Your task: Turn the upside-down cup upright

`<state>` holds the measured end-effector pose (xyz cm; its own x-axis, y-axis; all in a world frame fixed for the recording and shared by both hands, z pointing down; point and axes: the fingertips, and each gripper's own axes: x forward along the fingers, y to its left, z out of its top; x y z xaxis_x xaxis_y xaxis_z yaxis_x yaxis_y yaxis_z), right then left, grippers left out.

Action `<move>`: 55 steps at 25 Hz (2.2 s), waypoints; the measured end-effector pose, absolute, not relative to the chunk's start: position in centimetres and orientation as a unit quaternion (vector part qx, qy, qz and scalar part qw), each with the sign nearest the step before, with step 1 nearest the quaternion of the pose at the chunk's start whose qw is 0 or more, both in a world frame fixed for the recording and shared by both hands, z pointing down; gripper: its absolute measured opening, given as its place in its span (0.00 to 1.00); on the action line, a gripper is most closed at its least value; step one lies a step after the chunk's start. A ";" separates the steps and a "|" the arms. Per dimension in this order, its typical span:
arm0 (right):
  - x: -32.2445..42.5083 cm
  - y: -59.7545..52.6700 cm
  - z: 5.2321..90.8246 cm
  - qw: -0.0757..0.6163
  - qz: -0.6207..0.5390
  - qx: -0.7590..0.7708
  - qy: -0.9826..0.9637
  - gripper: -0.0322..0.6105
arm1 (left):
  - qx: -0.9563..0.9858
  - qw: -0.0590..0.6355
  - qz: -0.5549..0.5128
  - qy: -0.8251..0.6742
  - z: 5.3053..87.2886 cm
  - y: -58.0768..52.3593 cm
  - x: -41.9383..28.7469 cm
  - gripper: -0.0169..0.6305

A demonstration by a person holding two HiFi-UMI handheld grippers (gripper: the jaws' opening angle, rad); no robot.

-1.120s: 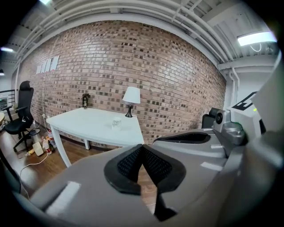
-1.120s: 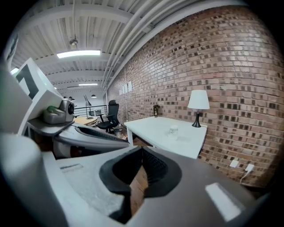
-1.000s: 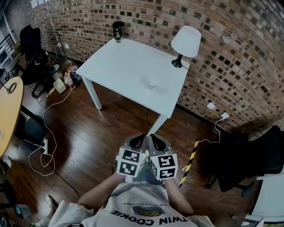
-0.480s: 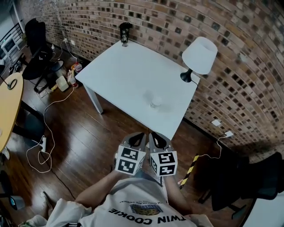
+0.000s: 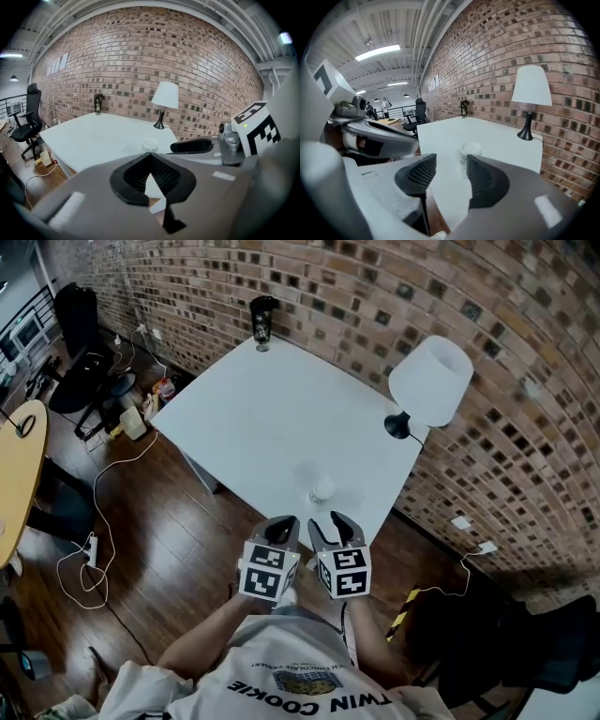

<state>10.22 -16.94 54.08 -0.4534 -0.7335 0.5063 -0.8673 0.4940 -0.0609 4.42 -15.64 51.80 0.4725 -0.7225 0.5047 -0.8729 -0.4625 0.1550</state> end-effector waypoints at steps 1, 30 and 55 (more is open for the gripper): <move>10.4 -17.6 54.6 0.217 0.158 0.476 -0.838 0.37 | 0.833 0.197 0.189 -0.481 51.7 -16.2 4.5 0.03; 10.5 -25.7 61.5 0.306 0.136 0.479 -0.812 0.49 | 0.873 0.204 0.218 -0.386 53.6 -24.5 2.3 0.03; 10.5 -24.0 63.3 0.802 -0.057 0.149 -0.576 0.49 | 0.881 0.230 0.188 -0.368 54.3 -28.6 -0.7 0.03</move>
<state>10.53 -24.02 63.26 0.3300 -0.2633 0.9065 -0.0806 0.9490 0.3049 -0.73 -28.60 54.26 0.6587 -0.5618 0.5004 -0.7346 -0.6241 0.2663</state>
